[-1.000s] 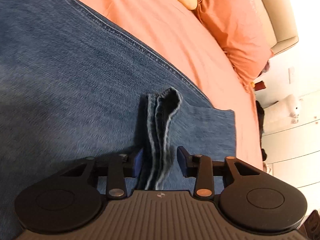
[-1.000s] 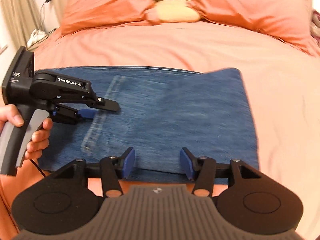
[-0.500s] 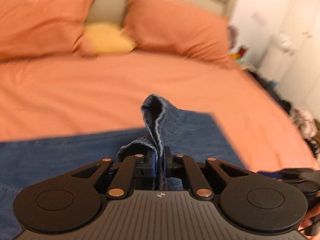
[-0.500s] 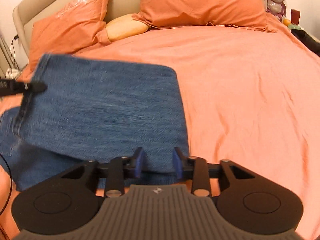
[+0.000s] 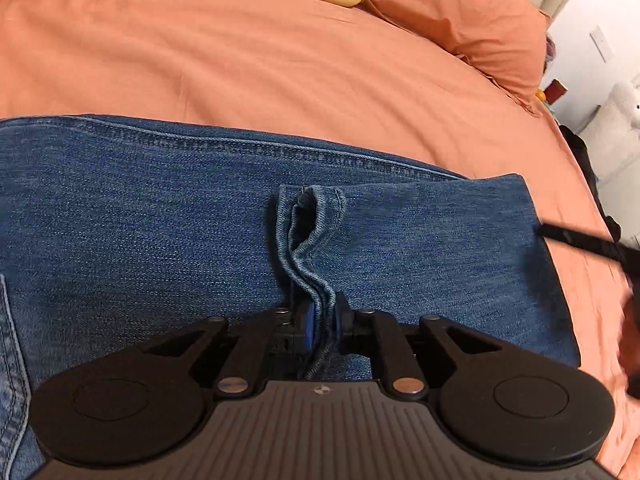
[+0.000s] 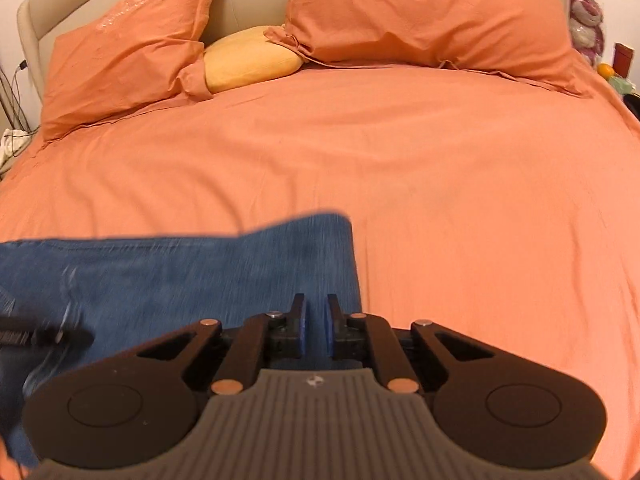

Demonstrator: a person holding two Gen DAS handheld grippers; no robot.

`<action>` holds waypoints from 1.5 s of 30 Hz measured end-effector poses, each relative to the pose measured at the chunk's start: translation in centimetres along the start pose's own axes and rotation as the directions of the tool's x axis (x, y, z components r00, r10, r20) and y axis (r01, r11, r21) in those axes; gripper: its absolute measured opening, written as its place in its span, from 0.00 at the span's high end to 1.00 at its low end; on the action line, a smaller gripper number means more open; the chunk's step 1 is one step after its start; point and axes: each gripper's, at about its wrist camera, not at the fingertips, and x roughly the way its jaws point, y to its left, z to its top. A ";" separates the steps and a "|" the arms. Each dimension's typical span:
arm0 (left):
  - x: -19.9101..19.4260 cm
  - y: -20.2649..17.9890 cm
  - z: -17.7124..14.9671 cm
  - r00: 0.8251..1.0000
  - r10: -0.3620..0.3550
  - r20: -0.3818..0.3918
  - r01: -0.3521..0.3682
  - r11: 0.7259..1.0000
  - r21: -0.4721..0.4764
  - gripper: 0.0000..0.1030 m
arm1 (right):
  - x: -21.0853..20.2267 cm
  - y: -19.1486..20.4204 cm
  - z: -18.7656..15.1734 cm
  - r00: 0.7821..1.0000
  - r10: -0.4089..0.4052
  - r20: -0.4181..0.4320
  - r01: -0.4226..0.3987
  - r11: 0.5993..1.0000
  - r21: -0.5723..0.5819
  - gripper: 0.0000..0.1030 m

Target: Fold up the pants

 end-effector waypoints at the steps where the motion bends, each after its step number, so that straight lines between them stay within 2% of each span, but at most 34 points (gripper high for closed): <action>1: 0.0 0.1 -0.1 1.000 -0.006 0.000 0.006 1.000 0.003 0.85 | 1.2 -0.1 0.8 1.000 -0.004 -0.012 0.004 1.000 0.008 0.98; 6: 0.1 0.2 -0.3 1.000 -0.003 0.005 0.003 1.000 0.012 0.85 | 6.2 -1.4 2.8 0.996 -0.020 -0.083 0.025 0.998 0.064 1.00; 10: 0.4 -0.2 -0.3 1.000 0.008 0.005 -0.008 0.999 0.034 0.85 | 7.6 -2.3 2.8 0.996 -0.002 -0.093 0.013 0.993 0.116 1.00; 15: 0.2 -0.1 0.1 1.000 0.002 -0.016 -0.001 1.000 0.012 0.86 | 5.6 -1.8 1.7 0.991 0.000 -0.135 0.011 0.997 0.078 1.00; 21: 0.4 -2.2 0.5 0.996 0.084 -0.030 -0.081 0.993 0.091 0.85 | 0.5 -1.1 -3.7 0.977 0.023 -0.213 -0.023 1.000 -0.001 1.00; 25: 0.7 -2.8 0.5 0.993 0.114 -0.029 -0.110 0.988 0.109 0.85 | -2.4 -1.3 -7.8 0.978 0.037 -0.207 -0.041 0.999 -0.015 1.00; 28: 0.8 -3.3 0.5 0.989 0.142 -0.031 -0.137 0.984 0.117 0.85 | -2.9 -1.6 -9.4 0.980 0.042 -0.192 -0.034 0.999 0.042 1.00; 30: 0.9 -4.0 0.9 0.984 0.170 -0.043 -0.164 0.978 0.131 0.84 | -3.3 -1.2 -10.4 0.984 0.025 -0.175 -0.021 0.999 0.026 1.00; 33: 1.1 -5.2 1.5 0.974 0.218 -0.065 -0.204 0.963 0.175 0.78 | -3.6 -0.8 -10.9 0.986 0.007 -0.169 -0.007 1.000 0.003 1.00; 34: 1.0 -5.4 1.6 0.967 0.246 -0.074 -0.229 0.956 0.184 0.61 | -3.5 -0.7 -10.8 0.984 0.004 -0.176 -0.002 1.000 0.012 1.00; 35: 0.7 -5.6 1.7 0.959 0.272 -0.082 -0.252 0.948 0.193 0.49 | -3.4 -0.6 -10.5 0.983 -0.001 -0.185 0.004 1.000 0.015 1.00; 38: -1.5 -5.0 1.4 0.958 0.277 -0.073 -0.257 0.944 0.206 0.49 | -4.2 0.4 -9.7 0.983 -0.032 -0.183 0.024 0.999 -0.043 1.00; 39: -2.6 -4.7 1.3 0.960 0.271 -0.064 -0.254 0.946 0.201 0.49 | -4.6 1.0 -9.5 0.985 -0.029 -0.172 0.017 0.997 -0.073 0.97; 45: -10.6 -1.0 0.8 0.971 0.241 0.005 -0.239 0.962 0.130 0.49 | -7.5 4.5 -8.5 0.993 0.013 -0.118 -0.041 0.971 -0.234 0.93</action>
